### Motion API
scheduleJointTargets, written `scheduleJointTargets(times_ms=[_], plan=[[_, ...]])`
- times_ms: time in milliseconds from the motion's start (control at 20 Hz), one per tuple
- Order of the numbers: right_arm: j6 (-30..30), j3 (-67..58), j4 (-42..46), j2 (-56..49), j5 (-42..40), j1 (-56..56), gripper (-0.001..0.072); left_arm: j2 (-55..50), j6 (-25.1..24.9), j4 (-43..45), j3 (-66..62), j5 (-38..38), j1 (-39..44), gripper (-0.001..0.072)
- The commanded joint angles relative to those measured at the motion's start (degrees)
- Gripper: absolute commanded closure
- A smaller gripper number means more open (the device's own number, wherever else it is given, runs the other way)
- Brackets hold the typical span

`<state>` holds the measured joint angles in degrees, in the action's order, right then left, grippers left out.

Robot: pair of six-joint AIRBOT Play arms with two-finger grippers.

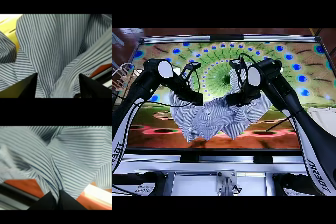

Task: Fold the shirts.

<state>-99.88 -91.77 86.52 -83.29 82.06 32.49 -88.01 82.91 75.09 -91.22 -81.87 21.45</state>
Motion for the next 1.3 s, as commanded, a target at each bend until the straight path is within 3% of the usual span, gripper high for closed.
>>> scheduleJointTargets(times_ms=[0,150,350,600,700,800,1000,1050,1150,1250], plan=[[-1.9,0.15,2.27,-0.66,-3.04,0.39,0.0631,-0.07,1.46,0.17,-0.72,-4.83,-3.48,0.0097],[-1.95,0.17,2.25,-0.7,-3.04,0.39,0.0631,4.44,4.13,0.17,-0.72,-5.18,-4.7,0.0111],[-2.1,0.17,2.25,-0.7,-3.41,0.42,0.0631,13.88,12.55,1.27,4.0,-3.48,-1.62,0.0109],[-2.1,0.17,2.14,-0.7,-4.85,0.42,0.0631,23.91,26.91,7.48,31.8,12.79,11.52,0.0094],[-2.05,0.17,2.12,-0.7,-4.85,0.42,0.0631,23.89,31.17,9.27,38.86,22.67,17.0,0.0097],[-1.77,0.17,2.14,-0.7,-4.76,0.42,0.0631,22.34,38.47,14.03,41.88,30.62,20.06,0.0097],[-1.57,0.17,2.16,-0.7,-4.76,0.42,0.0631,14.19,40.35,14.95,42.03,34.07,20.46,0.0106],[-1.57,0.17,2.16,-0.7,-4.79,0.42,0.0631,12.68,40.3,15.23,42.03,35.12,20.41,0.0166],[-1.53,0.17,2.19,-0.7,-4.72,0.39,0.0631,11.89,40.19,16.52,41.7,37.55,20.04,0.0615],[-1.46,0.17,2.27,-0.7,-4.72,0.39,0.0631,13.51,39.12,20.0,39.36,36.46,19.58,0.0643]])
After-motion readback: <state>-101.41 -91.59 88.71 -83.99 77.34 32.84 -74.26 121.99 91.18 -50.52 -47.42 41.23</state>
